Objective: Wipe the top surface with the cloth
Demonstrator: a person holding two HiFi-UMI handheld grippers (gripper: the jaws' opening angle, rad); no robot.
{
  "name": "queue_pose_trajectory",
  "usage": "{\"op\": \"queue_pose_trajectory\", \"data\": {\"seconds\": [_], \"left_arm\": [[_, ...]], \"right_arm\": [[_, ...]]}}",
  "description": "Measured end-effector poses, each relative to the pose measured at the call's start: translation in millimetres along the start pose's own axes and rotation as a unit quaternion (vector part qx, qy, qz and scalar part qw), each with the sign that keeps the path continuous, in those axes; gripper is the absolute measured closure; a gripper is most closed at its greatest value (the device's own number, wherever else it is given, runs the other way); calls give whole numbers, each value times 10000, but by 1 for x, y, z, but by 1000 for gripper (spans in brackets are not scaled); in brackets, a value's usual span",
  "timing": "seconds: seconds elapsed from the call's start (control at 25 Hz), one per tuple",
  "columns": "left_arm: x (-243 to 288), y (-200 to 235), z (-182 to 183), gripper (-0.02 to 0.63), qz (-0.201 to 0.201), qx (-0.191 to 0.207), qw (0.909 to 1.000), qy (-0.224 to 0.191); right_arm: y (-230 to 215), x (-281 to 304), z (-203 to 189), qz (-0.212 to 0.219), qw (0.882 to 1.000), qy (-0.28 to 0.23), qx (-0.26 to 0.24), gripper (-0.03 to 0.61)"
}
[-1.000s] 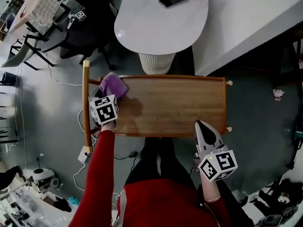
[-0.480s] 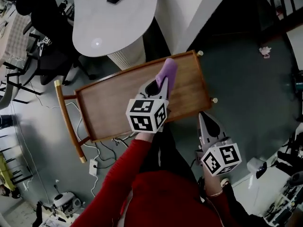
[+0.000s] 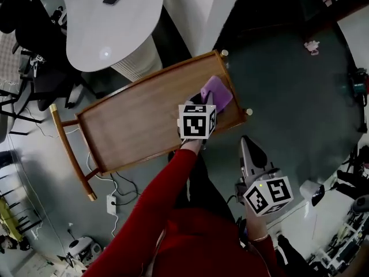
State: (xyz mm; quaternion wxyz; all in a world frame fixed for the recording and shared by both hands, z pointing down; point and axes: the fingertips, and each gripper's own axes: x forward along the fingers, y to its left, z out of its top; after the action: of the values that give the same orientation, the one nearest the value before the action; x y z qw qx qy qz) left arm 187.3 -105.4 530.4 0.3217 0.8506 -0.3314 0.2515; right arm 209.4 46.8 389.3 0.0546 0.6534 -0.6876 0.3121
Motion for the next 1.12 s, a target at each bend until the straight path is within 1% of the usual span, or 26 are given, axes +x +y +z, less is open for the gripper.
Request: {"op": "queue_pose_trajectory", "data": {"seconds": [0.12,0.2,0.24,0.32,0.4,0.48,0.56,0.72,0.8,0.88,0.92,0.96,1.0,1.04,1.08,1.12], "left_arm": [[-38,66,-14,563,710,-262,9971,-78],[-75,117,-26,564,1276,-386,9910,-140],[-96,142,-34,564,1573,-422,9865,-159],[-142,189,-51,565,2168,-497,9748,-169],[-185,229,-70,564,2719,-620,9602,-154],[-223,262,-87,563,3177,-782,9449,-138],[-251,283,-100,565,3503,-948,9317,-159],[-282,300,-114,563,3892,-1236,9124,-285],[-289,306,-119,564,4093,-1263,9032,-278],[-296,309,-120,563,4285,-1140,8960,-248],[-301,307,-119,563,4336,-1042,8947,-264],[-306,303,-115,563,4327,-940,8960,-322],[-311,295,-108,565,4240,-848,9007,-430],[-313,283,-98,565,4063,-767,9087,-575],[-310,267,-86,565,3794,-684,9198,-732],[-300,247,-72,564,3437,-589,9331,-879]], "right_arm": [[11,20,3,467,9986,183,-187,574],[24,39,4,803,9957,330,-325,574],[33,47,4,982,9935,397,-409,574],[53,60,2,1327,9881,520,-585,574],[72,70,-1,1599,9824,639,-720,574],[88,78,-8,1787,9777,761,-803,574],[101,84,-14,1942,9732,862,-876,574],[121,94,-21,2232,9641,978,-1050,574],[126,98,-23,2267,9627,1003,-1081,574],[127,98,-26,2215,9642,976,-1082,574],[127,96,-27,2163,9659,938,-1073,574],[127,91,-28,2087,9682,894,-1047,574],[127,86,-28,1995,9710,844,-1010,574],[126,80,-28,1896,9739,787,-971,574],[123,75,-27,1787,9768,722,-931,574],[118,69,-25,1657,9800,647,-889,574]]}}
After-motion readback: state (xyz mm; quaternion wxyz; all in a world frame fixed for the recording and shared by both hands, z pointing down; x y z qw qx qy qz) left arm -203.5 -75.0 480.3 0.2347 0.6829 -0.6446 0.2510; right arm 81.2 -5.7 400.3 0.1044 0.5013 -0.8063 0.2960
